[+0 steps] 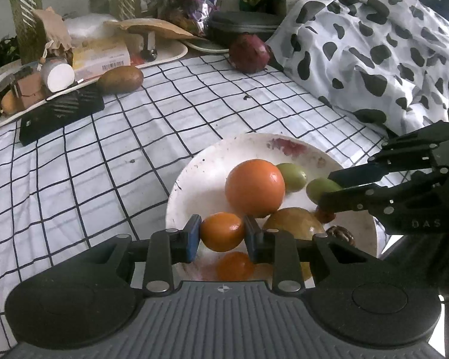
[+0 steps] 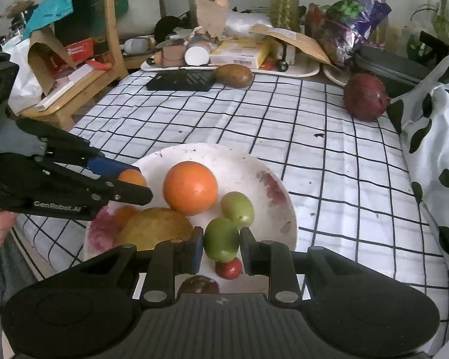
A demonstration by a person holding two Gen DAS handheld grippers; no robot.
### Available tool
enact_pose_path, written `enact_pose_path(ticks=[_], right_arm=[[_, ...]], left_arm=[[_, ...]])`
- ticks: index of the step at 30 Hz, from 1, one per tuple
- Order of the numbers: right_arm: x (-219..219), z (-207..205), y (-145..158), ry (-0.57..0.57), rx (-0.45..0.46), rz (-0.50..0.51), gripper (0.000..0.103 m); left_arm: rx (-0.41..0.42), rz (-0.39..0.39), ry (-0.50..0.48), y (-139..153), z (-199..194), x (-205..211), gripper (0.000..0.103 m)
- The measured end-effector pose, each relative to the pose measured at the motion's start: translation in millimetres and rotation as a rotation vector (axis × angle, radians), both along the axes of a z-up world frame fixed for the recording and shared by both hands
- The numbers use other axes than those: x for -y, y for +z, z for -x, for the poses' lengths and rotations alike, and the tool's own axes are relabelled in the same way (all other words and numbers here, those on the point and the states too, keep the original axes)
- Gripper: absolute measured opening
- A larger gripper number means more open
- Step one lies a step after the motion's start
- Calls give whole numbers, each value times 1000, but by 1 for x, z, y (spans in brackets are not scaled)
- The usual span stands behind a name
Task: Organize fruits
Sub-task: 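Carry both fruits onto the white plate and open both tools, then withdraw both tools toward the brown mango and red dragon fruit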
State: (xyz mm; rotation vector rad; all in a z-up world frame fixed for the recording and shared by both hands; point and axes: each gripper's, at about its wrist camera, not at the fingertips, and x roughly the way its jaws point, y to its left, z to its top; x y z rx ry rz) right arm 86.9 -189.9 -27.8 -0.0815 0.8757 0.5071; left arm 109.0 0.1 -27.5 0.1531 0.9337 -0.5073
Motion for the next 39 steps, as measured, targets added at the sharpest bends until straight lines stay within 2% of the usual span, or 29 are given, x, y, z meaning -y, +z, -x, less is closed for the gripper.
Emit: enact_pose_path(ticks=[6,7,8,9,11,15,21,23,26,39], right_arm=[[1,0,2,5,12,-9,28],[2,-1,2,2,12,-14,35],[4,-1,3,-4,13,-22,48],[6,0,4,-12,20,-27,53],[8,1,7,-21,34,-33,65],[12,2,8,-53,42,-40,77],[17,2,9,-122,72,-16,103],[20,1,10,-166,92,9,103],[23,-3,8,-211,96,34,103],[34,-33,7,-335,160,98,103]], left_arm=[[24,-31,5,1,3,4,31],[25,-38,8,2,3,5,33],[27,-42,14,2,3,5,45],[34,-45,24,2,4,5,58],[54,-49,34,5,6,4,65],[54,-44,55,6,7,2,66],[73,-32,89,10,9,-1,66],[81,-33,100,10,9,-1,67],[103,-40,117,12,8,-1,74],[177,-17,209,19,-25,-9,74]])
